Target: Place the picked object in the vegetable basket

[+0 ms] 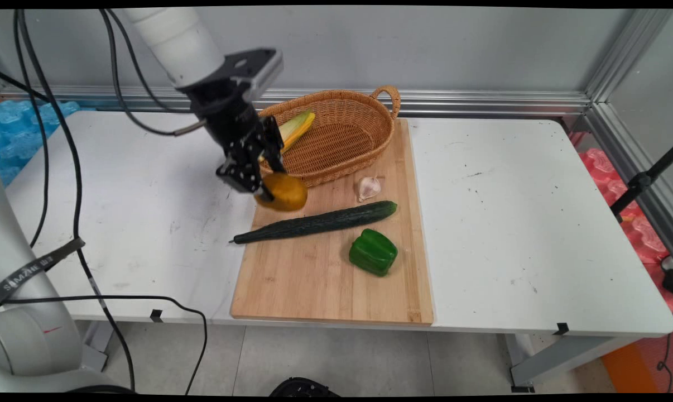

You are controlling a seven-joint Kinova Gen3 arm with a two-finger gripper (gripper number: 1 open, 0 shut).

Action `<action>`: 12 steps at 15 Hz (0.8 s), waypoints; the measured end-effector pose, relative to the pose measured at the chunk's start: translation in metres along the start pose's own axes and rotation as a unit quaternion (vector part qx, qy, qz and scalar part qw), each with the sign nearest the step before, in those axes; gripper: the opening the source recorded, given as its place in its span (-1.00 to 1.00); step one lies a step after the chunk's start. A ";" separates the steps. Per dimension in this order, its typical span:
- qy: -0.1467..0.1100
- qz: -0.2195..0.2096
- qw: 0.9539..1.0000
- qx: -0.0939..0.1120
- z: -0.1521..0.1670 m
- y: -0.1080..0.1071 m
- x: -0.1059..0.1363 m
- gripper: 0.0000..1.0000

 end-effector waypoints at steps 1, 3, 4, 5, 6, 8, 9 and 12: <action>0.003 -0.018 1.000 0.012 -0.005 -0.004 -0.001 -1.00; 0.011 -0.056 0.998 0.040 -0.013 -0.013 -0.003 -1.00; 0.016 -0.076 0.995 0.056 -0.017 -0.019 -0.004 -1.00; 0.021 -0.096 0.993 0.071 -0.019 -0.025 -0.004 -1.00; 0.025 -0.116 0.989 0.087 -0.021 -0.032 -0.004 -1.00; 0.034 -0.152 0.981 0.117 -0.023 -0.045 -0.003 -1.00; 0.038 -0.171 0.976 0.133 -0.022 -0.053 -0.002 -1.00; 0.048 -0.216 0.960 0.173 -0.017 -0.076 -0.001 -1.00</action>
